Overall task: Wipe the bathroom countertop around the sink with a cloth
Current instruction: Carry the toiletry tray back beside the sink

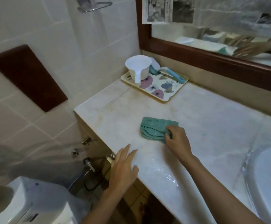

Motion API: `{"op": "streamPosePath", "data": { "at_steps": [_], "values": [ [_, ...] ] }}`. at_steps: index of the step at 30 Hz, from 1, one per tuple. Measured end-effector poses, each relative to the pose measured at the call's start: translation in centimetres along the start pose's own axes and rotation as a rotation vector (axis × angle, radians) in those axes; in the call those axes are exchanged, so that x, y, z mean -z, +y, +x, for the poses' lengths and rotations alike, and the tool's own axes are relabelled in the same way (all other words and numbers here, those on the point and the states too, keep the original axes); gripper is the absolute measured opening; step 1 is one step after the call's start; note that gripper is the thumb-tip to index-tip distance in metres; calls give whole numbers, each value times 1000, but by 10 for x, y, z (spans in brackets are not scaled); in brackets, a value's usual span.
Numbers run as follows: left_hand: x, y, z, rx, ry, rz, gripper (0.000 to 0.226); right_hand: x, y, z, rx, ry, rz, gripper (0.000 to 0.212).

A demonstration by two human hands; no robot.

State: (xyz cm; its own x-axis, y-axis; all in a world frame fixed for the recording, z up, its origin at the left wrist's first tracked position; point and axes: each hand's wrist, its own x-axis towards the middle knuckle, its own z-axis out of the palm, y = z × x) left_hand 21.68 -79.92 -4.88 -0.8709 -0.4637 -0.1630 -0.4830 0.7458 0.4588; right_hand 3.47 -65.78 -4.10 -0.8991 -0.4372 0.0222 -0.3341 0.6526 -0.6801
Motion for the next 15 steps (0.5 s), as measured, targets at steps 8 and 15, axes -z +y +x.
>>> {"op": "streamPosePath", "data": {
  "at_steps": [8,15],
  "values": [
    [11,-24,59,-43,16,8,55,-18,-14,77,-28,-193,-426,48],
    [22,-43,120,-133,-38,7,57,-16,-25,100,-109,-310,-465,12]
  ]
}}
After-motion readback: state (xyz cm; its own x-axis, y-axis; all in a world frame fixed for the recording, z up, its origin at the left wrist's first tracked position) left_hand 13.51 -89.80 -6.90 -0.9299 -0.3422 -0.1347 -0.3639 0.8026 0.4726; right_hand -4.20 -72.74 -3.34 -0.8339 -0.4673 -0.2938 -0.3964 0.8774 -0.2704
